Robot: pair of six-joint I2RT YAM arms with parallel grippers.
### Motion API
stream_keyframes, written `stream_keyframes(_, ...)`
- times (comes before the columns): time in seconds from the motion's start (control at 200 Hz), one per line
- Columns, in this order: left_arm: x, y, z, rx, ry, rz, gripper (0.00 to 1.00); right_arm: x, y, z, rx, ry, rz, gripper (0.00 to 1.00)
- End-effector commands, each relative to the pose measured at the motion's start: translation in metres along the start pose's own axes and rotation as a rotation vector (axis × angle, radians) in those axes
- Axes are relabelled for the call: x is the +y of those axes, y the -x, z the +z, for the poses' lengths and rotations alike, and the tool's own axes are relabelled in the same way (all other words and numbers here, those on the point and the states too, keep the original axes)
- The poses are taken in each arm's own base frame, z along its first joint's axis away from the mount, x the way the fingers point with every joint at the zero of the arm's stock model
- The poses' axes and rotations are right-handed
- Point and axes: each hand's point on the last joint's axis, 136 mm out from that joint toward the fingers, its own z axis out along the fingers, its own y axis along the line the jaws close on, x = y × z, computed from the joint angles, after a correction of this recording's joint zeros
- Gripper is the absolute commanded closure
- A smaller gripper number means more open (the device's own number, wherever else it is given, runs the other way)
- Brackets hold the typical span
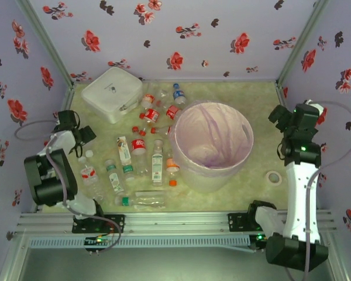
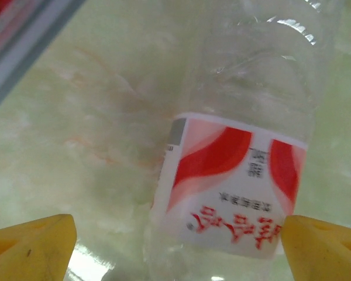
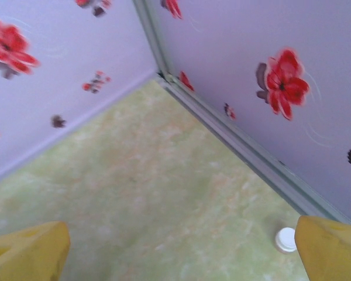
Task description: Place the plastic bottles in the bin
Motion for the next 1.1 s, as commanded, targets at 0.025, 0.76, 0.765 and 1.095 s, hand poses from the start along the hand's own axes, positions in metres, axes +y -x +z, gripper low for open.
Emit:
stream_keyframes(0.025, -0.011, 0.014, 0.015, 0.01, -0.034, 0.049, 0.09, 0.015, 0.004, -0.029, 0.039, 0.098, 0.017, 0.01)
stream_keyframes(0.76, -0.108, 0.022, -0.143, -0.211, -0.273, 0.233, 0.49, 0.146, 0.038, -0.093, 0.146, 0.717, 0.07, 0.07)
stream_keyframes(0.765, -0.111, 0.021, -0.146, -0.214, -0.279, 0.238, 0.49, 0.148, 0.038, -0.093, 0.148, 0.724, 0.067, 0.07)
stream_keyframes(1.095, -0.249, -0.049, -0.309, -0.292, -0.842, 0.485, 0.55, 0.301, 0.0, -0.133, 0.292, 1.079, -0.178, 0.07)
